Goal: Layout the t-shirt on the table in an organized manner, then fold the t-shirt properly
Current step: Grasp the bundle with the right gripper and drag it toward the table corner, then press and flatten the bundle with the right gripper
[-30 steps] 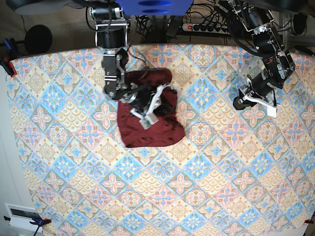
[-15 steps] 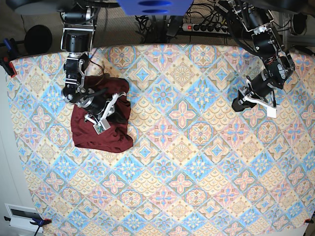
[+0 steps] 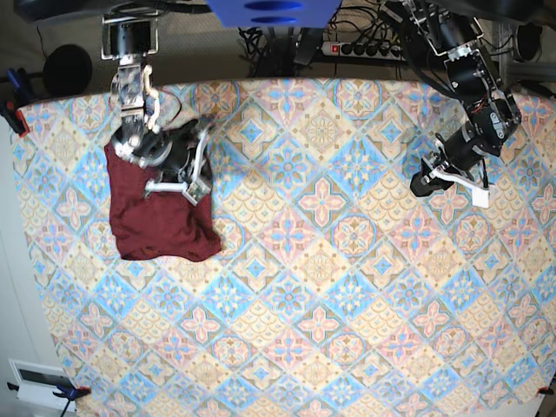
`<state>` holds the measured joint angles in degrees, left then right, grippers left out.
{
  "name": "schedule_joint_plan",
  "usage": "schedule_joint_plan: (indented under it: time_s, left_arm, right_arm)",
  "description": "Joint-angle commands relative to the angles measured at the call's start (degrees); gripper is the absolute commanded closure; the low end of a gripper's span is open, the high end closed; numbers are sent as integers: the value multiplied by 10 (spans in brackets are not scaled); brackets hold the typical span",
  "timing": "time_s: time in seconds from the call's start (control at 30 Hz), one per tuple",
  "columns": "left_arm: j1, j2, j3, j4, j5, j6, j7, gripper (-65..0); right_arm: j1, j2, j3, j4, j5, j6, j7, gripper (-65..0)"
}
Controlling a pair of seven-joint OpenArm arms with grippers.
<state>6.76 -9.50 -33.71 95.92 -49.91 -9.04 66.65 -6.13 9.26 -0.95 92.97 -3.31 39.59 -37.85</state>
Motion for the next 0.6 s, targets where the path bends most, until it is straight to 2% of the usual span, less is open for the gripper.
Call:
schedule_joint_plan:
  time_s: [0.0, 0.23, 0.57]
  left_arm:
    - [-7, -6, -1, 11, -11, -2, -6, -142]
    - [-5, -7, -1, 11, -24, -2, -6, -142]
    - [11, -7, -1, 11, -47, -2, -6, -142]
  right_arm:
    - [-1, -7, -2, 29, 5, 4, -1, 0]
    - [-59, -17, 0, 155, 5, 4, -5, 0]
    - [-81, -16, 81, 171, 5, 4, -5, 0]
